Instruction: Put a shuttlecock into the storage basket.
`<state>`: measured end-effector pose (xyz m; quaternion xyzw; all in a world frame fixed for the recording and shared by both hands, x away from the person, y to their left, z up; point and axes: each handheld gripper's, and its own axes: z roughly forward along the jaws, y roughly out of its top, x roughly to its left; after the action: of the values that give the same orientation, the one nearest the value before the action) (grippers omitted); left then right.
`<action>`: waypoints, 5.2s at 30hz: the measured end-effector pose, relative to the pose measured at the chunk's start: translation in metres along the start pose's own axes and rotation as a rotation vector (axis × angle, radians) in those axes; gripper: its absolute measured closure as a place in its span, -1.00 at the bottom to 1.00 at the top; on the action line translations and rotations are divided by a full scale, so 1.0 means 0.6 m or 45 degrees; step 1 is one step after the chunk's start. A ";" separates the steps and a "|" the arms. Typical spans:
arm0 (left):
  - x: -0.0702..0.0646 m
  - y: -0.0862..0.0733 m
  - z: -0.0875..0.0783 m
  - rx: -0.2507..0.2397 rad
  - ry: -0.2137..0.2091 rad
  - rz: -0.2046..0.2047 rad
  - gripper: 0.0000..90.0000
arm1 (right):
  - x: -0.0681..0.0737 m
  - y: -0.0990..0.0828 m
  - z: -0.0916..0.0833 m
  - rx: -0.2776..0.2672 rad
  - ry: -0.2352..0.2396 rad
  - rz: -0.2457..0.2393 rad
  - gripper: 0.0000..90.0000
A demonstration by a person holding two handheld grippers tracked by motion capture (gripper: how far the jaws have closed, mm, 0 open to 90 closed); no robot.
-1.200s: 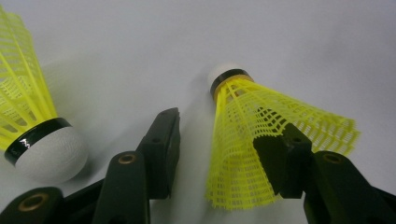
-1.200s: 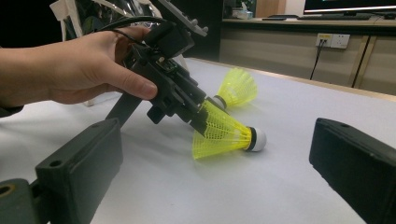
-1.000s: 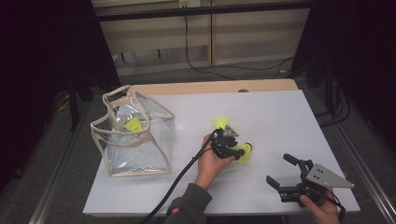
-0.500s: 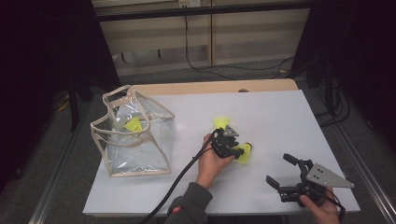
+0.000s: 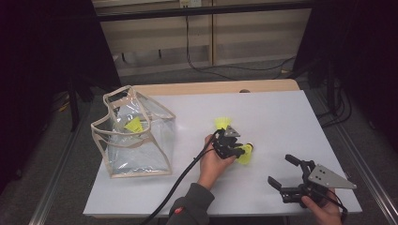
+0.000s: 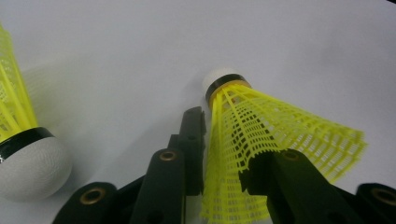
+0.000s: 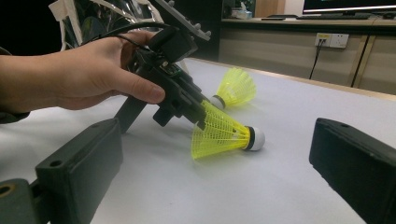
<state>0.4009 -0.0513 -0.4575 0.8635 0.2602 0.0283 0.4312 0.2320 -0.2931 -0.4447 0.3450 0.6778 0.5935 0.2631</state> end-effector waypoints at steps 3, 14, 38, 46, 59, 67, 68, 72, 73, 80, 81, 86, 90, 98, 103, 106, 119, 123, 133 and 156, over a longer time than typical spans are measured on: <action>-0.001 0.000 -0.002 0.026 0.004 -0.010 0.69 | 0.000 0.000 -0.001 0.002 -0.002 -0.001 -0.94; -0.008 0.004 -0.012 0.079 -0.039 -0.067 0.91 | 0.000 0.001 -0.001 -0.005 -0.002 -0.008 -0.94; 0.003 0.016 -0.068 0.147 -0.050 -0.103 0.95 | 0.000 0.001 0.002 -0.006 -0.001 -0.009 -0.94; 0.009 0.018 -0.087 0.158 -0.052 -0.141 0.95 | -0.001 0.001 0.002 -0.008 -0.005 -0.007 -0.94; 0.022 0.020 -0.113 0.170 -0.051 -0.198 0.95 | 0.000 0.000 0.003 -0.006 -0.001 -0.006 -0.94; 0.027 0.026 -0.133 0.178 -0.049 -0.213 0.94 | 0.000 0.000 0.003 -0.003 -0.002 -0.003 -0.94; 0.027 0.027 -0.136 0.179 -0.044 -0.215 0.95 | 0.000 0.000 0.003 -0.003 -0.002 -0.005 -0.94; 0.026 0.033 -0.146 0.191 -0.039 -0.207 0.95 | 0.001 0.000 0.004 -0.004 0.002 -0.007 -0.94; 0.026 0.035 -0.149 0.194 -0.040 -0.203 0.95 | 0.001 0.000 0.004 -0.004 0.002 -0.006 -0.94; 0.027 0.047 -0.166 0.198 -0.032 -0.194 0.95 | 0.000 0.000 0.003 -0.004 -0.001 -0.002 -0.94; 0.028 0.049 -0.169 0.204 -0.034 -0.185 0.95 | 0.000 0.000 0.003 -0.005 -0.002 -0.003 -0.94; 0.028 0.059 -0.182 0.214 -0.021 -0.178 0.94 | 0.000 0.000 0.003 -0.004 -0.001 -0.003 -0.94; 0.029 0.065 -0.190 0.219 -0.027 -0.185 0.95 | 0.001 0.001 0.002 -0.006 -0.003 -0.004 -0.94; 0.037 0.074 -0.205 0.249 -0.016 -0.188 0.94 | 0.000 0.001 0.002 -0.008 -0.002 -0.007 -0.94; 0.039 0.081 -0.216 0.257 -0.010 -0.195 0.94 | -0.001 0.000 0.001 -0.004 -0.002 -0.008 -0.94; 0.040 0.086 -0.222 0.261 -0.004 -0.197 0.94 | 0.000 0.001 0.002 -0.005 -0.001 -0.007 -0.94; 0.046 0.109 -0.252 0.267 0.017 -0.200 0.94 | 0.000 0.001 0.002 -0.005 0.000 -0.010 -0.94; 0.044 0.117 -0.260 0.256 0.012 -0.209 0.94 | 0.000 0.001 0.002 -0.005 0.000 -0.011 -0.94; 0.044 0.137 -0.283 0.258 0.031 -0.220 0.94 | 0.000 0.001 0.001 -0.008 -0.001 -0.010 -0.94; 0.055 0.166 -0.327 0.272 0.049 -0.239 0.95 | 0.002 0.001 0.001 -0.007 0.000 -0.003 -0.94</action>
<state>0.4182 0.0586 -0.2649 0.8756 0.3496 -0.0236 0.3324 0.2320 -0.2917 -0.4439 0.3437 0.6765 0.5951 0.2647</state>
